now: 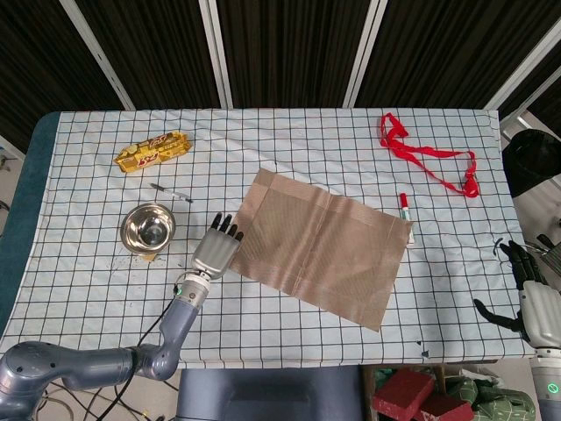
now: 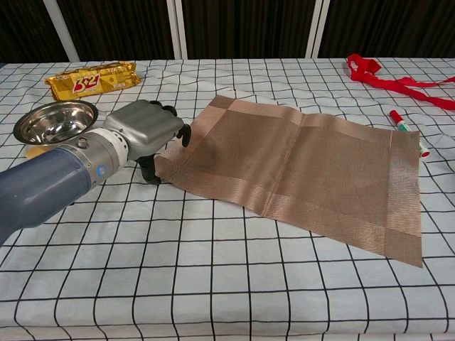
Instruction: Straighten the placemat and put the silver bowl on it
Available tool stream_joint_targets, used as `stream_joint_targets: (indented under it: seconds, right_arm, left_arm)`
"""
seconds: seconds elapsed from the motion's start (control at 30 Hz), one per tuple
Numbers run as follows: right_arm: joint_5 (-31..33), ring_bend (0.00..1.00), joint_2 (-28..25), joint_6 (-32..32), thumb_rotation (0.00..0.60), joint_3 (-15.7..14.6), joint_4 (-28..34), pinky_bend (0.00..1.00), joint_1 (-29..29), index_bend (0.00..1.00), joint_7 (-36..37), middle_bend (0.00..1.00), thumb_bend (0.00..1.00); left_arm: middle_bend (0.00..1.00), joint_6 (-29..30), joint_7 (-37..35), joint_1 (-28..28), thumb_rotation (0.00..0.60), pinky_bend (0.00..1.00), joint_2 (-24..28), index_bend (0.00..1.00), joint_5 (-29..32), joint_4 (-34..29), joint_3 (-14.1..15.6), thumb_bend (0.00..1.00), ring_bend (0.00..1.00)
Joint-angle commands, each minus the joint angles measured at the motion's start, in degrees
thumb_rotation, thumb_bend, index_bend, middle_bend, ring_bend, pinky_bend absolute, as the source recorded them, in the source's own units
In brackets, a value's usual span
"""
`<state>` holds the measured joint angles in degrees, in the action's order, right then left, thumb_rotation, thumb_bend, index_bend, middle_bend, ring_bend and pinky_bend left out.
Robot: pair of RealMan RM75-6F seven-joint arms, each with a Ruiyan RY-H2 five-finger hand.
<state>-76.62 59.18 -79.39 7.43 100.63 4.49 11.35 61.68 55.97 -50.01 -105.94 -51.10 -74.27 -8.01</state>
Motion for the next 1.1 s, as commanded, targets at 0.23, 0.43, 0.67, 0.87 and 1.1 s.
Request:
stream_joint_targets:
  seconds: [0.23,0.43,0.67,0.87,1.1]
  right_arm:
    - [0.0,0.00,0.0,0.0,0.600,0.0,0.0,0.18,0.0,0.09,0.1,0.00,0.19]
    - [0.0,0.00,-0.1,0.0,0.600,0.0,0.0,0.17,0.0,0.09,0.1,0.00,0.19]
    - [0.1,0.00,-0.1,-0.1,0.600,0.0,0.1,0.18,0.0,0.10,0.2,0.00,0.19]
    - [0.1,0.00,-0.1,0.1,0.600,0.0,0.1,0.18,0.0,0.10,0.2,0.00,0.19]
    - [0.2,0.00,-0.1,0.1,0.600,0.0,0.1,0.17,0.0,0.10,0.2,0.00,0.19]
  left_arm:
    - [0.23,0.2,-0.1,-0.1,0.600,0.12,0.0,0.29,-0.4,-0.1,-0.1,0.14,0.08]
    - [0.23,0.2,0.2,-0.2,0.600,0.12,-0.1,0.29,-0.2,-0.2,-0.4,0.14,0.08]
    - [0.23,0.0,0.3,-0.2,0.600,0.12,-0.5,0.31,-0.1,0.0,-0.2,0.14,0.08]
    - [0.23,-0.1,0.3,-0.3,0.600,0.12,-0.6,0.31,-0.2,0.1,-0.2,0.14,0.08]
    - [0.23,-0.3,0.2,-0.3,0.600,0.12,-0.5,0.33,-0.1,0.0,-0.3,0.20,0.08]
